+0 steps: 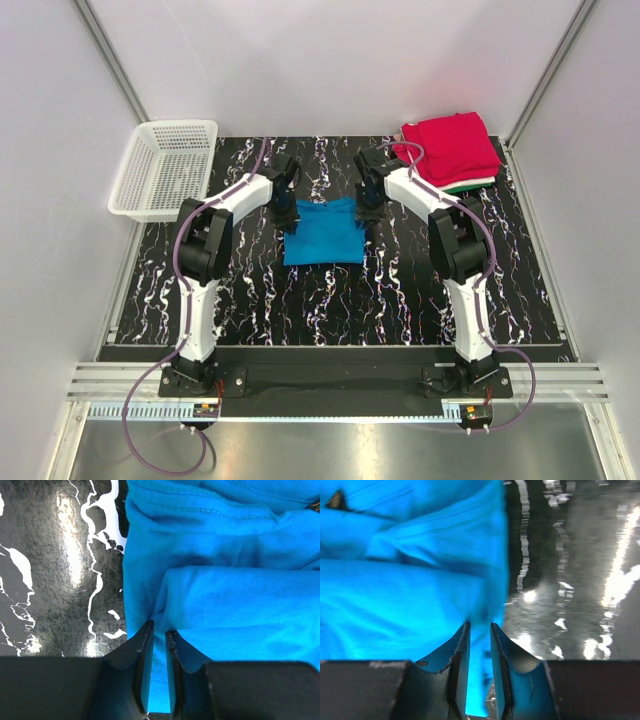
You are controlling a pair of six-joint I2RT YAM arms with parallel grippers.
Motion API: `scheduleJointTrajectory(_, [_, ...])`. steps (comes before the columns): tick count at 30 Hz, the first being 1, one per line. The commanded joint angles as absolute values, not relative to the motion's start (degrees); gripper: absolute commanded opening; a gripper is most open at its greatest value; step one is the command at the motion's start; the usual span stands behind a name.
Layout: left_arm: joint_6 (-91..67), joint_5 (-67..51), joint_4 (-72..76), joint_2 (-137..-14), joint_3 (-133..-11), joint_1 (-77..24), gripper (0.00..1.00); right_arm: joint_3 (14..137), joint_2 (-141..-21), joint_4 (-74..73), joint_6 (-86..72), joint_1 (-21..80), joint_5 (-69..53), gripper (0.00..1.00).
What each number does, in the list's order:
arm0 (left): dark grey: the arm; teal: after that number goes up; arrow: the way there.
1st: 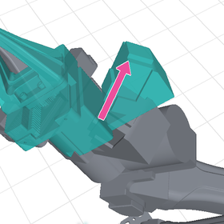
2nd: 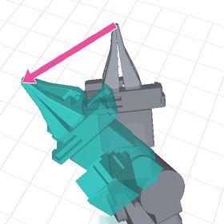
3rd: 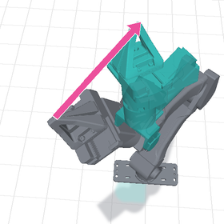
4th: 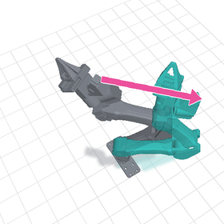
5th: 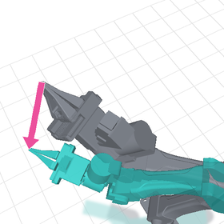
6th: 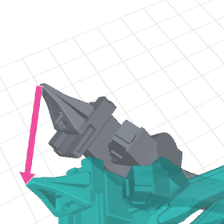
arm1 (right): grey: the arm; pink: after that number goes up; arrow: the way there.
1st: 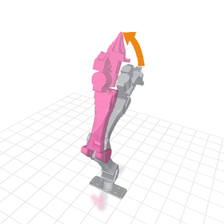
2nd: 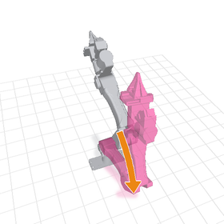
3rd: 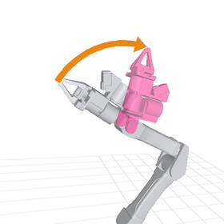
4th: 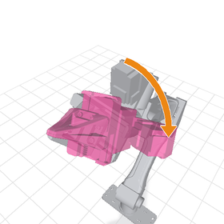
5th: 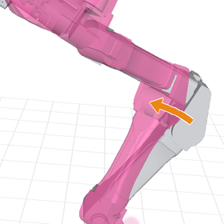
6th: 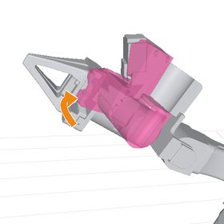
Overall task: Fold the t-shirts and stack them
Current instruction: Fold the tshirt
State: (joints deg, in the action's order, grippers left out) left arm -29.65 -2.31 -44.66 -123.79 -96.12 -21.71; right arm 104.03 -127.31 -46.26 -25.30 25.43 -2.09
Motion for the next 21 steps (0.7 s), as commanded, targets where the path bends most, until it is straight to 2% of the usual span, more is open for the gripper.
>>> scheduleJointTrajectory(1, [-29.88,-0.18,-45.97,-122.26,-96.07,-21.45,0.20,103.01,-124.01,-46.93,-23.91,24.43,1.23,0.29])
scheduleJointTrajectory(9, [-30.06,0.88,-46.23,-117.26,-92.82,-20.57,0.20,103.18,-122.09,-47.37,-23.82,24.26,1.23,0.29])
scheduleJointTrajectory(13, [-30.15,0.35,-47.19,-110.93,-92.72,-19.08,0.25,106.95,-117.87,-51.14,-22.85,24.08,3.42,0.29])
scheduleJointTrajectory(17, [-29.53,0.35,-49.21,-102.76,-92.02,-16.44,0.35,110.04,-111.90,-54.84,-22.15,24.08,5.01,0.32])
scheduleJointTrajectory(21, [-28.21,-3.51,-51.41,-94.60,-89.22,-14.68,0.37,106.80,-103.65,-55.99,-22.85,24.08,1.33,0.36])
